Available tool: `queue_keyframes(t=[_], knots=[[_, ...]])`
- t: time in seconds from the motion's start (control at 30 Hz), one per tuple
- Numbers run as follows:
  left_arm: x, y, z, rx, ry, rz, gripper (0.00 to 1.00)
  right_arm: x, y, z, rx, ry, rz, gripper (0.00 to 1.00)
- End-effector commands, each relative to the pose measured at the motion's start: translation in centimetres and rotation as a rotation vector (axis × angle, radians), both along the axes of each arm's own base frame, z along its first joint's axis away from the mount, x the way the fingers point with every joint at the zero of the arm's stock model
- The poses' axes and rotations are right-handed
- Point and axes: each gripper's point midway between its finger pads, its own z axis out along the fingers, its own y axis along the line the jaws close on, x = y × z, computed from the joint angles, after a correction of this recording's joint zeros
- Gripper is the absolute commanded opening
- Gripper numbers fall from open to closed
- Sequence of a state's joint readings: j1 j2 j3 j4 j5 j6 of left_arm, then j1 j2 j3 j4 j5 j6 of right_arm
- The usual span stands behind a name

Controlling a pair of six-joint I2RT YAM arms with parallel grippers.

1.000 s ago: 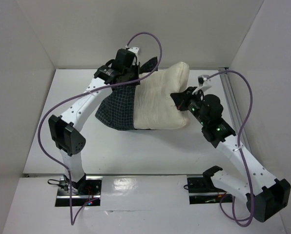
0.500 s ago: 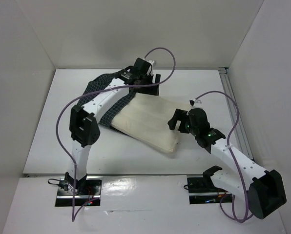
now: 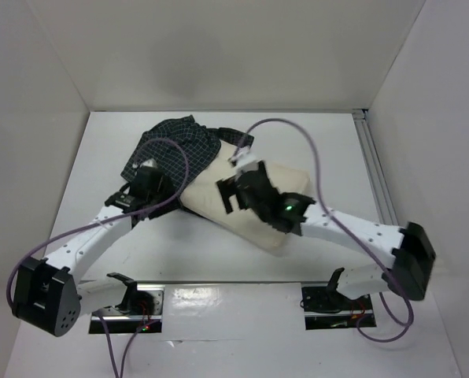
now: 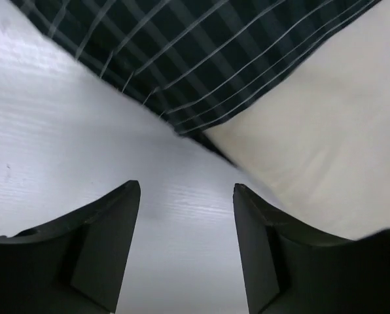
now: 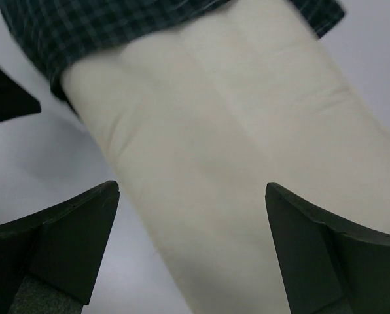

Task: Put the pillow into the pillowcase

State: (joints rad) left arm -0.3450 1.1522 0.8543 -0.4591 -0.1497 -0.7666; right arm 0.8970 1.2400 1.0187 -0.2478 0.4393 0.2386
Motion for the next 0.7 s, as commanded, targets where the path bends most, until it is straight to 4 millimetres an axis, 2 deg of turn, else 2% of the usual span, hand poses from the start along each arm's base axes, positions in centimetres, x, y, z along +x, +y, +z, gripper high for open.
queue_keyframes(t=[0.0,0.03,0.07,0.2,0.27,0.33,0.37,0.4,0.5,0.53,0.57,0.6,0.67], knots=[[0.5,-1.5,-1.0,-0.184,-0.062,0.057,0.73,-2.3,2.0,-3.5,-0.329,-0.041,0.063,1.00],[0.5,-1.3,-1.9,-0.196,-0.049,0.083,0.73,-2.2,2.6,-4.8,-0.357,-0.028,0.086,1.00],[0.4,-1.0,-2.5,-0.217,-0.037,0.105,0.68,-2.5,3.5,-5.1,-0.359,-0.030,0.116,1.00],[0.0,-1.2,-5.0,-0.286,-0.013,0.115,0.64,-2.5,4.9,-8.0,-0.384,-0.019,0.191,1.00],[0.2,-1.0,-5.9,-0.303,-0.008,0.145,0.64,-1.6,4.9,-10.2,-0.408,0.003,0.187,1.00],[0.0,-1.4,-6.6,-0.333,0.008,0.124,0.62,-0.8,5.1,-11.6,-0.400,0.031,0.193,1.00],[-0.3,-1.3,-7.2,-0.329,0.019,0.126,0.61,-0.4,5.4,-12.7,-0.398,0.049,0.202,0.96],[-0.4,-1.5,-7.3,-0.343,0.025,0.124,0.61,-0.2,5.6,-13.3,-0.391,0.063,0.214,0.78],[-0.6,-1.7,-8.0,-0.347,0.040,0.119,0.60,0.3,6.9,-13.4,-0.354,0.098,0.261,0.41],[-0.9,-1.7,-8.3,-0.350,0.052,0.114,0.60,0.9,7.0,-12.8,-0.336,0.094,0.256,0.09],[-0.6,-1.7,-8.0,-0.360,0.039,0.114,0.60,1.2,7.5,-11.8,-0.324,0.083,0.255,0.00],[-0.8,-1.8,-8.3,-0.366,0.043,0.108,0.61,1.6,7.4,-11.4,-0.321,0.082,0.245,0.00],[-0.8,-2.4,-8.2,-0.388,0.033,0.071,0.62,2.5,7.7,-8.9,-0.244,0.070,0.247,0.00]])
